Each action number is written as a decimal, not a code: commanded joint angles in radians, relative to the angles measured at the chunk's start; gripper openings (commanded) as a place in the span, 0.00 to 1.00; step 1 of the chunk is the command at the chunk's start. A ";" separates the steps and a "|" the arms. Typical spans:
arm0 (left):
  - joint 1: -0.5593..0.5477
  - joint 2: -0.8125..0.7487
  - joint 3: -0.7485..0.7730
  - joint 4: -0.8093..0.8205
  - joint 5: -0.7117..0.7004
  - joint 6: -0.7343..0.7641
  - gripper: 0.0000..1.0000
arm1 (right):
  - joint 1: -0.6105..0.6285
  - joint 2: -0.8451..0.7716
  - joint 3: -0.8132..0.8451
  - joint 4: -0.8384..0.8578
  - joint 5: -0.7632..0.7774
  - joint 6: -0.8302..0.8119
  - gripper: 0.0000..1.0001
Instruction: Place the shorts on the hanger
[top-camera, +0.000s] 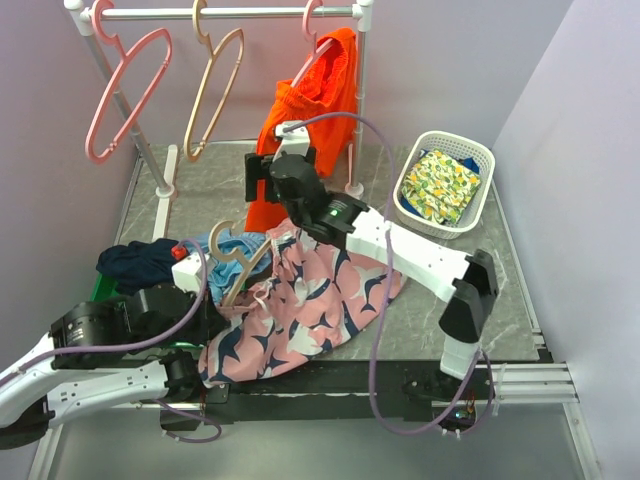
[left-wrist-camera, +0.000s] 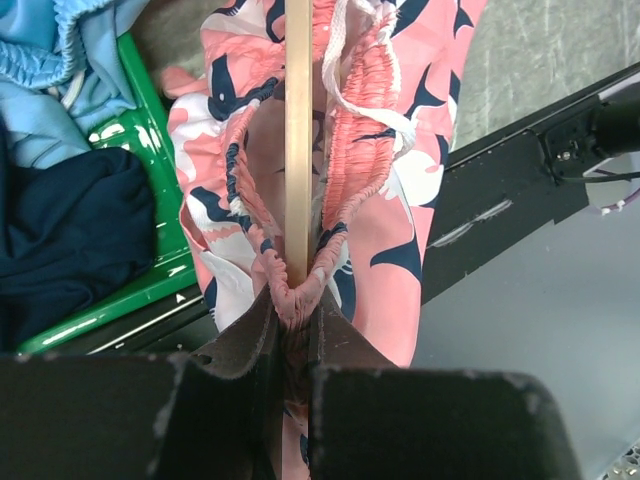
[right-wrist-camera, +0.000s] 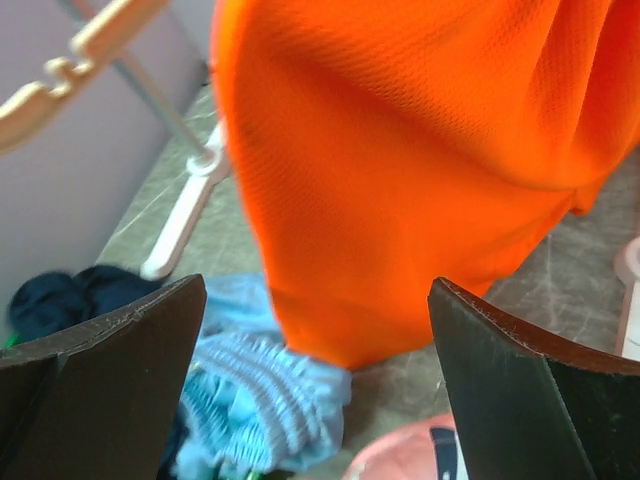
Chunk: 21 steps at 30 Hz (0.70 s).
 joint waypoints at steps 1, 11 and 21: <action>0.003 0.016 0.046 0.006 -0.033 -0.013 0.01 | 0.000 0.064 0.097 0.049 0.182 0.052 1.00; 0.003 0.051 0.101 -0.010 -0.039 0.013 0.01 | -0.093 0.035 -0.014 -0.063 0.307 0.280 1.00; 0.003 0.092 0.221 -0.053 -0.027 0.093 0.01 | -0.179 -0.166 -0.291 -0.005 0.310 0.305 1.00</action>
